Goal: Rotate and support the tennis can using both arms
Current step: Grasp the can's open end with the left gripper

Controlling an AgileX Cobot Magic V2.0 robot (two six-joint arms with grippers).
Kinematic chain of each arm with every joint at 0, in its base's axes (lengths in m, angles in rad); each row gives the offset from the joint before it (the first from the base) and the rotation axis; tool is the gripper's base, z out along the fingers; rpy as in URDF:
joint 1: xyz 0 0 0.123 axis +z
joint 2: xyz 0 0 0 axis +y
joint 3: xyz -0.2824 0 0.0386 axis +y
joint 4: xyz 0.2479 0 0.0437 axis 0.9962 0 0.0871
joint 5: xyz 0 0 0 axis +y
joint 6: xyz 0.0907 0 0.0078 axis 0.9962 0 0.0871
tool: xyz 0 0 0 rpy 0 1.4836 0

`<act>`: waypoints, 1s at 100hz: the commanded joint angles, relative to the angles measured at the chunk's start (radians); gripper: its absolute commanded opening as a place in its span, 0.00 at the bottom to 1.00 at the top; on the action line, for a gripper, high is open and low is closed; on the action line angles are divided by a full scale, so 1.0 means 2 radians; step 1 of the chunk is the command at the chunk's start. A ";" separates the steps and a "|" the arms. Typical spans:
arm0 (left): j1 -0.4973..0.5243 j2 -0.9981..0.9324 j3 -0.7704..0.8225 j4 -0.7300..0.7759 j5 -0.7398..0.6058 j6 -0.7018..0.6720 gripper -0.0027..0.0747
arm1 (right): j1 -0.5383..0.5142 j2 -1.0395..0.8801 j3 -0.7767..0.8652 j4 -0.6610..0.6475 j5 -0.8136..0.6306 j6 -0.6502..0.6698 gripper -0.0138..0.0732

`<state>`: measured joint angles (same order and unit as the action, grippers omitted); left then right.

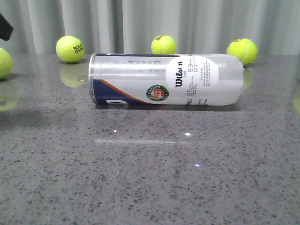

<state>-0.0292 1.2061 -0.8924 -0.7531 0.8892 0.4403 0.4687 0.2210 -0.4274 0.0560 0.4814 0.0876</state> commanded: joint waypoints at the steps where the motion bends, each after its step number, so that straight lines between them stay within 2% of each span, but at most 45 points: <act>1: 0.002 0.011 -0.017 -0.101 0.005 0.044 0.76 | -0.004 0.005 -0.012 -0.004 -0.037 -0.003 0.09; 16: 0.002 0.055 -0.017 -0.230 0.051 0.118 0.76 | -0.004 0.005 -0.012 -0.004 -0.037 -0.003 0.09; 27: 0.002 0.083 -0.017 -0.279 0.068 0.144 0.76 | -0.004 0.005 -0.012 -0.004 -0.037 -0.003 0.09; 46: -0.002 0.126 -0.023 -0.312 0.111 0.169 0.76 | -0.004 0.005 -0.012 -0.004 -0.037 -0.003 0.09; 100: -0.089 0.222 -0.112 -0.341 0.108 0.169 0.76 | -0.004 0.005 -0.012 -0.004 -0.037 -0.003 0.09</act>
<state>-0.1832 1.6648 -1.0715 -1.3560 1.0655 0.7764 0.4687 0.2210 -0.4274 0.0560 0.4814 0.0873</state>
